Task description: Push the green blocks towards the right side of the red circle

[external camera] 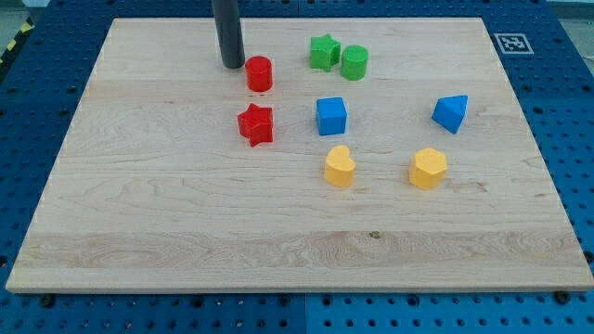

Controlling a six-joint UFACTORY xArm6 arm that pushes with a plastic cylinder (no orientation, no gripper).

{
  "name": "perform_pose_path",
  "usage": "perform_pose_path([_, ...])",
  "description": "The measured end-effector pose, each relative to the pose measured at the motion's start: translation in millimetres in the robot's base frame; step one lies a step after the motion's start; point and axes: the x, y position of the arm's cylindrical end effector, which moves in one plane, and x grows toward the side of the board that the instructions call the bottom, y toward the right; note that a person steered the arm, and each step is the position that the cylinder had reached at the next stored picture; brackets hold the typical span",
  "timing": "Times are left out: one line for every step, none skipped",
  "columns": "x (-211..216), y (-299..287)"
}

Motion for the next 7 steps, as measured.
perform_pose_path([1.6, 36.9])
perform_pose_path([11.3, 56.6])
perform_pose_path([21.2, 56.6])
perform_pose_path([-4.9, 53.4])
perform_pose_path([-47.9, 61.5])
perform_pose_path([-77.7, 128.4])
perform_pose_path([-86.2, 168.1])
